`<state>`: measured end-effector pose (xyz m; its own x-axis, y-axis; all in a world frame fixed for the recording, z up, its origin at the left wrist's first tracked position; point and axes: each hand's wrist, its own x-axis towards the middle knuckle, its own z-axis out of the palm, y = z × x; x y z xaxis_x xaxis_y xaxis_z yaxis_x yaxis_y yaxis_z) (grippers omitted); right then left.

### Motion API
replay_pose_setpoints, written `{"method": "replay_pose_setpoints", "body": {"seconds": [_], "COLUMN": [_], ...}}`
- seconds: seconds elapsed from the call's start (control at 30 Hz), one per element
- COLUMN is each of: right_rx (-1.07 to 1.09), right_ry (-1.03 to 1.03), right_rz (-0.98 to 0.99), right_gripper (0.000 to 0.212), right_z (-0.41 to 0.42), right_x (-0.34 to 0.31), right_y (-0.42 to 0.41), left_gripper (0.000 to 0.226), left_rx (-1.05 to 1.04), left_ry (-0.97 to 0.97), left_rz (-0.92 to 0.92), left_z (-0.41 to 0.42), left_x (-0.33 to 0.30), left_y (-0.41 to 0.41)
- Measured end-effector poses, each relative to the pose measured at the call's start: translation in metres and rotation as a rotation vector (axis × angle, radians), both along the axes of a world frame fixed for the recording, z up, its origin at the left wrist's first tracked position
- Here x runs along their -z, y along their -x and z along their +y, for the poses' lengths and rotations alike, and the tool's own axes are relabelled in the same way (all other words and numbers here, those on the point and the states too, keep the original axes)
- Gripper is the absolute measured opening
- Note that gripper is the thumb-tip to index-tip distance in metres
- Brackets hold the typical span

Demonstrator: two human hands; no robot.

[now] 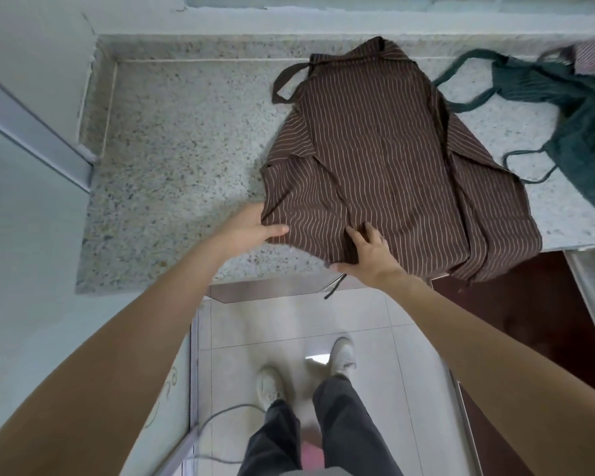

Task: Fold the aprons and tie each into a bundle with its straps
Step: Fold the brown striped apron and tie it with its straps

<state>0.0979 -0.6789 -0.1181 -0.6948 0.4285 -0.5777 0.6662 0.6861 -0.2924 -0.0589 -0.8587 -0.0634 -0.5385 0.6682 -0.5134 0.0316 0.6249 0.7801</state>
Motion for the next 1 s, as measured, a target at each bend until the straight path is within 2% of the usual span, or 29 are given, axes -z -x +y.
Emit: {"method": "replay_pose_setpoints", "body": {"seconds": [0.07,0.17,0.23,0.37,0.47,0.57,0.67,0.73,0.8,0.87,0.93,1.0], "right_rx": [-0.020,-0.093,-0.117,-0.106,-0.004,0.085,0.113,0.075,0.017,-0.026,-0.085,-0.160], "right_ry": [0.048,0.060,0.068,0.122,0.157,0.102,0.019,-0.001,-0.003,0.012,0.002,-0.046], "right_rz": [-0.032,-0.086,-0.115,-0.129,-0.021,0.127,0.085,0.003,-0.077,-0.144,-0.226,-0.308], "right_gripper": [0.103,0.105,0.108,0.101,0.084,0.079,0.077,0.079,0.083,0.091,0.104,0.115], "right_z": [0.003,0.006,0.009,0.009,0.010,0.016,0.029,0.040,0.049,0.052,0.053,0.050], "right_x": [-0.002,-0.007,-0.011,-0.013,-0.017,-0.021,-0.020,-0.016,-0.015,-0.015,-0.017,-0.017], "right_y": [0.001,0.003,0.002,0.000,-0.002,-0.011,-0.025,-0.035,-0.043,-0.048,-0.050,-0.050], "left_gripper": [0.029,0.034,0.042,0.075,0.095,0.094,0.071,0.061,0.074,0.097,0.115,0.126], "left_rx": [-0.017,-0.042,-0.047,-0.116,-0.058,0.100,0.313,0.436,0.493,0.523,0.556,0.592], "left_ry": [-0.034,-0.007,0.088,0.339,0.439,0.375,0.388,0.498,0.619,0.686,0.712,0.730], "left_rz": [0.045,0.112,0.176,0.340,0.596,0.824,0.749,0.623,0.495,0.420,0.406,0.472], "left_z": [0.001,0.001,-0.003,-0.007,0.002,0.022,0.055,0.074,0.081,0.077,0.069,0.061], "left_x": [0.000,0.006,0.015,0.025,0.018,0.010,0.005,0.006,0.011,0.019,0.028,0.037], "left_y": [-0.004,-0.013,-0.017,-0.028,-0.038,-0.040,-0.042,-0.047,-0.053,-0.054,-0.055,-0.062]}}
